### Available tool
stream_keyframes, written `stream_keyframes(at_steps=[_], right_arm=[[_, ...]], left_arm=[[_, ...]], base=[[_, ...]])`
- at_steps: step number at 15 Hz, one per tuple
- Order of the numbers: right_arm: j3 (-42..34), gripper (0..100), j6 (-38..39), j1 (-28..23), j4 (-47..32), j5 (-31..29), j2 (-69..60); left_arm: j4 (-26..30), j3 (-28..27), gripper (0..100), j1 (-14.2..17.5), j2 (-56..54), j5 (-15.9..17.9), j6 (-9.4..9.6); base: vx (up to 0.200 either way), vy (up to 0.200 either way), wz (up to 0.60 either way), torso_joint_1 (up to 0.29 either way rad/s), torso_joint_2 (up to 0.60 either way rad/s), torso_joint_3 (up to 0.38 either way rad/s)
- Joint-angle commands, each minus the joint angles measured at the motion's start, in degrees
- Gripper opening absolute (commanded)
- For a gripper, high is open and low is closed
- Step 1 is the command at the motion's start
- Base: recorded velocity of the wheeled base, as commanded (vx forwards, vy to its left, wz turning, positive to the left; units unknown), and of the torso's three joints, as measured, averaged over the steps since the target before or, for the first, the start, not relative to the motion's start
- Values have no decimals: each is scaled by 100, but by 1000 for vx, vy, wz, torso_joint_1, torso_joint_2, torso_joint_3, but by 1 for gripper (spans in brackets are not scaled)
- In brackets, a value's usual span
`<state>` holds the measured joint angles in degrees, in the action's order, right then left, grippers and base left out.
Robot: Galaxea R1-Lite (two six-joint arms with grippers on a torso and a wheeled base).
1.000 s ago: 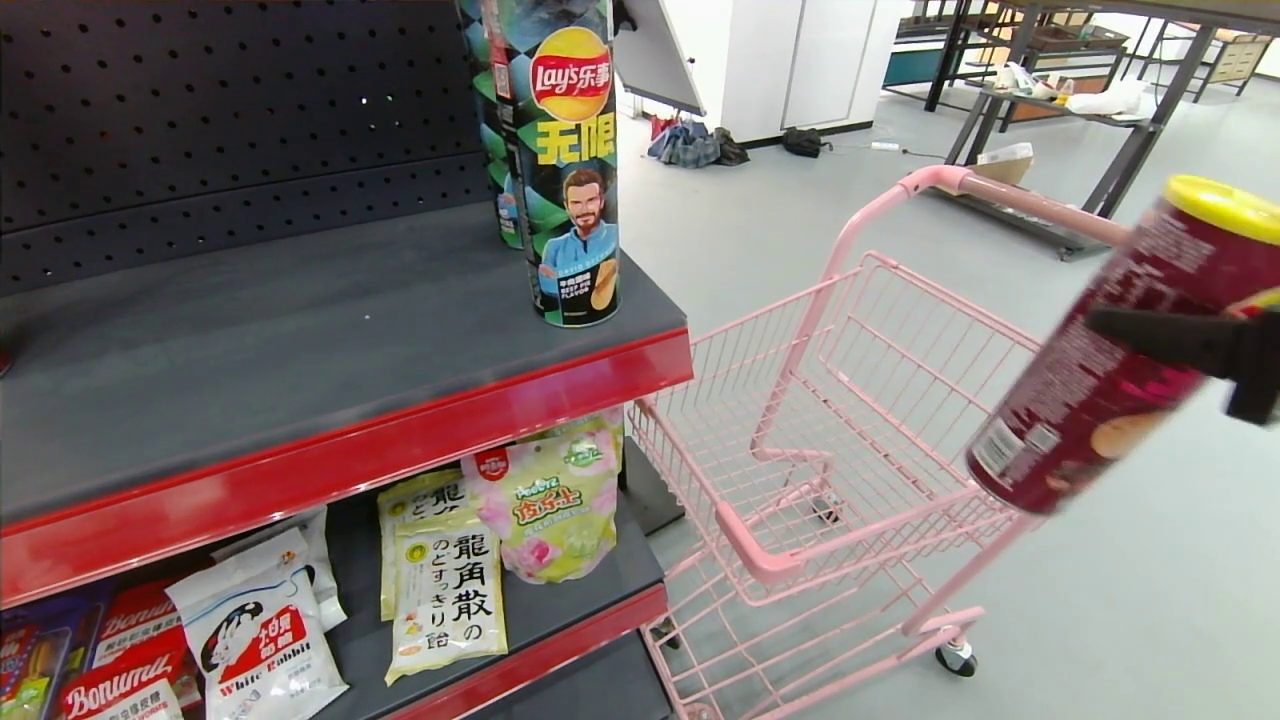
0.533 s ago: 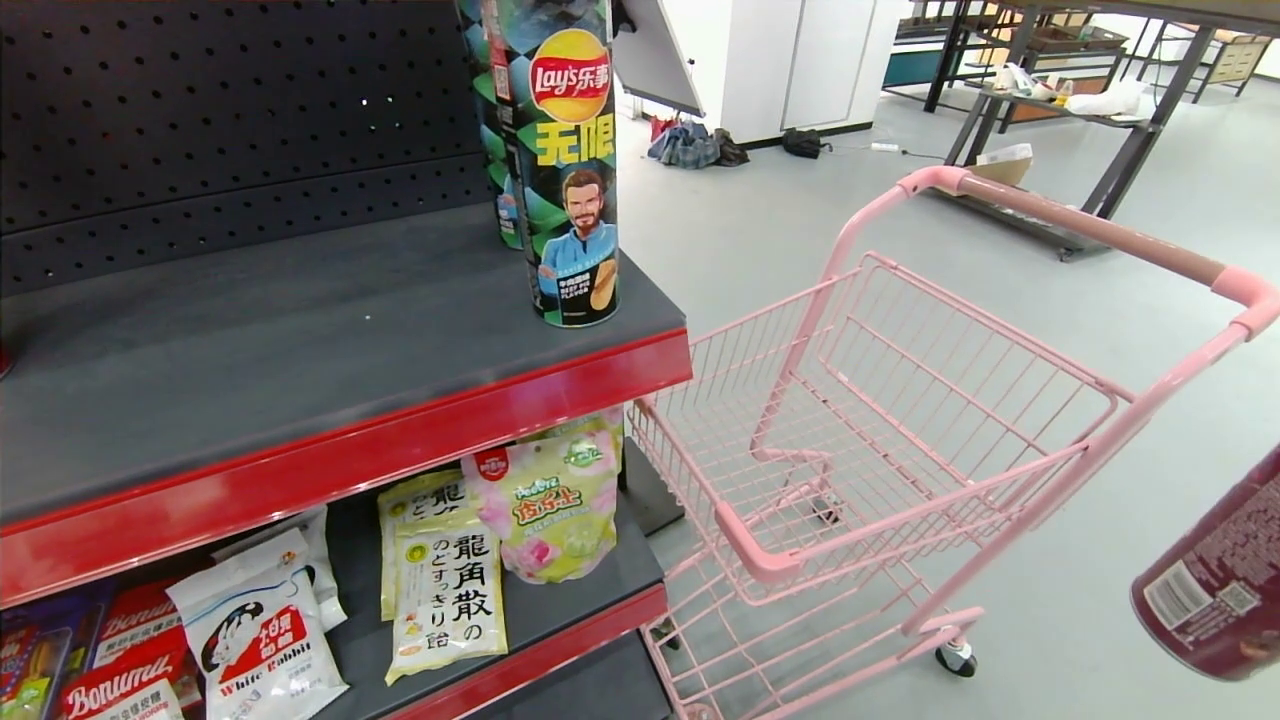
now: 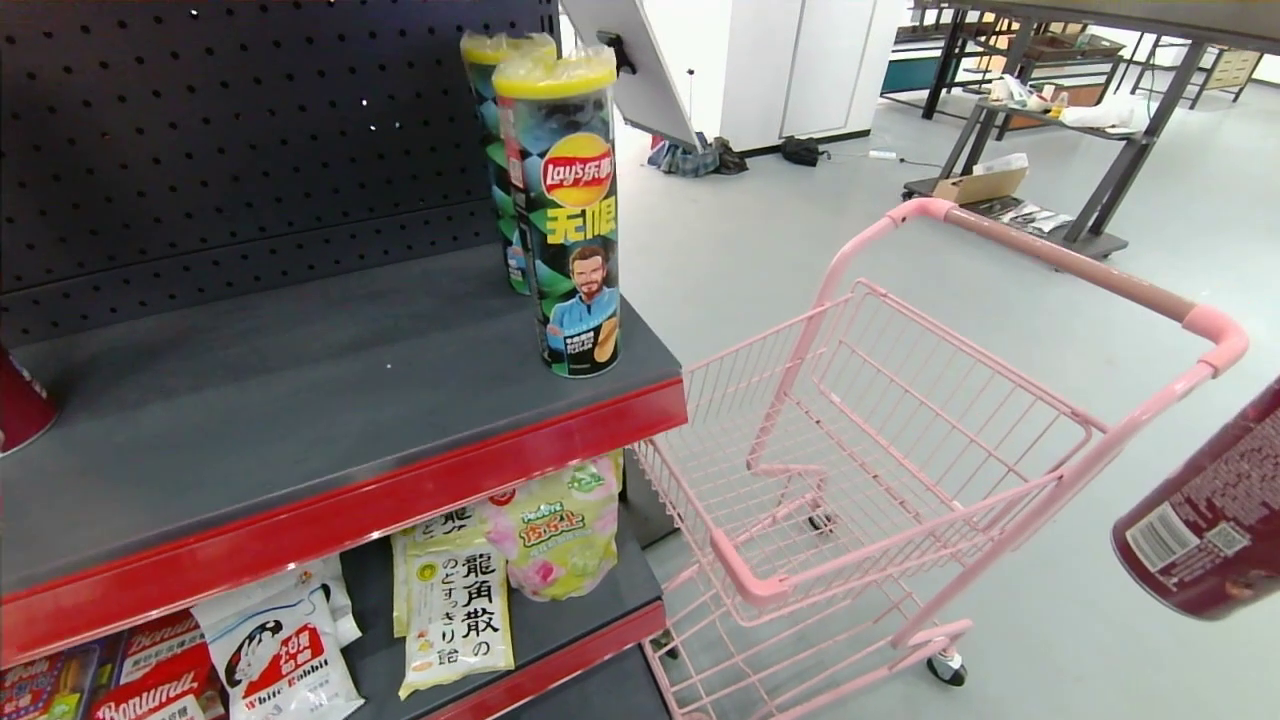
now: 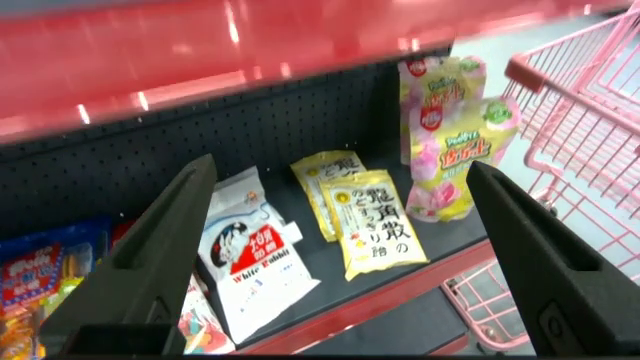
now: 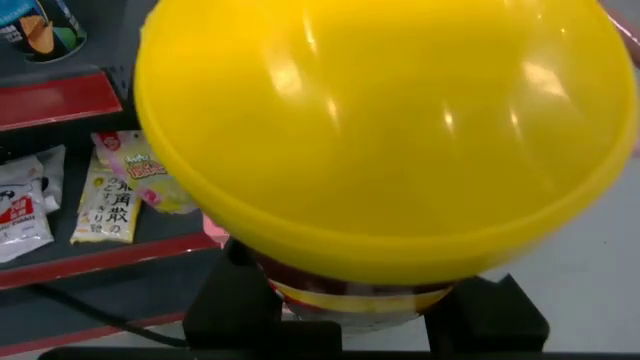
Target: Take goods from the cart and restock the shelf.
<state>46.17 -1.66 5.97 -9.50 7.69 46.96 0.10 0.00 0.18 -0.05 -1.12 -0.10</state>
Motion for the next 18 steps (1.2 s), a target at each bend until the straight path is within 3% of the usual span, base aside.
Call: stream_keyframes(at_steps=[1, 3, 9, 18], right_arm=[[6, 0, -10, 0, 123, 48, 279], [6, 0, -10, 0, 493, 198, 525], [-46, 0, -19, 0, 519, 233, 683], [-477, 0, -291, -44, 528, 294, 595]], left_arm=[[-10, 0, 100, -1, 5, -2, 1], [-1, 0, 100, -1, 5, -2, 1], [-1, 0, 100, -1, 5, -2, 1], [-1, 0, 100, -1, 5, -2, 1]], base=[[0, 0, 0, 173, -535, -364], [0, 0, 0, 195, -554, -376], [0, 0, 0, 214, -554, -356], [0, 0, 0, 112, -281, -169]])
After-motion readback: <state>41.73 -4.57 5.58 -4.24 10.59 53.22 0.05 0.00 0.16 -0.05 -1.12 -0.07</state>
